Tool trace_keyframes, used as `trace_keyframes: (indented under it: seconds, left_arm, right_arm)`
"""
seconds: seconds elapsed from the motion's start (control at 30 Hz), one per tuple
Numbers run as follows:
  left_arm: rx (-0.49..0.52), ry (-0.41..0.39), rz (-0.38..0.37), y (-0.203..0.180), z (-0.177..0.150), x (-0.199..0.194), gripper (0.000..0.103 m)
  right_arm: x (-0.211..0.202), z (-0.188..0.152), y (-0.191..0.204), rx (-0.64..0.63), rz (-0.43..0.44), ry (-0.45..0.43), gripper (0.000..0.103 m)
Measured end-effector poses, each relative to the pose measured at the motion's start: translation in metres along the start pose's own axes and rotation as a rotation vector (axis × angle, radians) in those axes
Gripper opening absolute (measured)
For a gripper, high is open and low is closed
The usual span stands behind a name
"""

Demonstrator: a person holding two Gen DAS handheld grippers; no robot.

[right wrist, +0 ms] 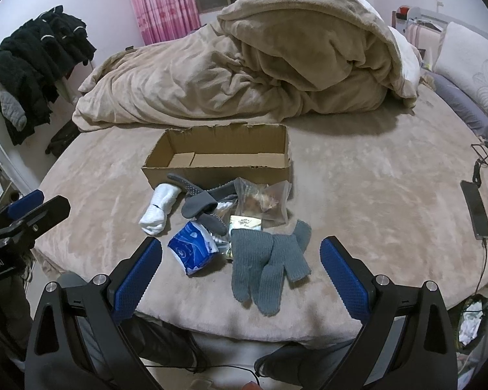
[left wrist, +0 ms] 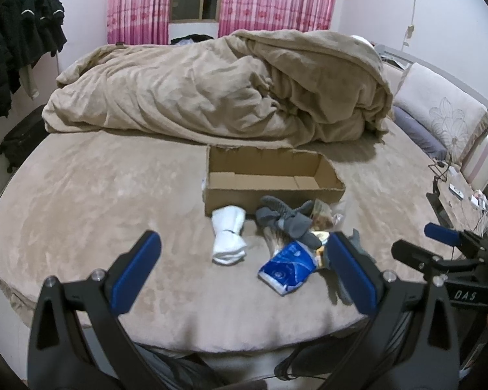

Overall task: Organize objects
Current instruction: 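Move both tools toward the items in front of the cardboard box, then grasp the white sock with the left tool while the right tool grasps the grey knit gloves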

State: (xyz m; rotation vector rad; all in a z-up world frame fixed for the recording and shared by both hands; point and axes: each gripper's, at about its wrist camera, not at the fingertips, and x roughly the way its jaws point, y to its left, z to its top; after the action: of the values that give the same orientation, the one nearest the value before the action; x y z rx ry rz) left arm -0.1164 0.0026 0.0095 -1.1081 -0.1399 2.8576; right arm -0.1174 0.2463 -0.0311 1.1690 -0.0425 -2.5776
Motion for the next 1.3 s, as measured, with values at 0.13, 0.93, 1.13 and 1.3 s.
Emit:
trace_keyframes:
  seconds: [0.13, 0.93, 1.13, 1.3]
  left_arm:
    - [-0.001, 0.014, 0.003, 0.0, -0.001, 0.011, 0.102]
    - [-0.009, 0.154, 0.038, 0.031, -0.019, 0.176, 0.08]
    - [-0.034, 0.232, -0.028, 0.038, -0.032, 0.213, 0.053]
    - [0.002, 0.209, -0.039, 0.027, -0.031, 0.199, 0.039]
  right_arm:
    - [0.008, 0.002, -0.003, 0.005, 0.003, 0.013, 0.099]
    - [0.131, -0.024, -0.038, 0.073, 0.004, 0.175, 0.098]
    - [0.147, -0.032, -0.048, 0.108, 0.052, 0.17, 0.083]
    - [0.137, -0.037, -0.048, 0.083, 0.077, 0.13, 0.07]
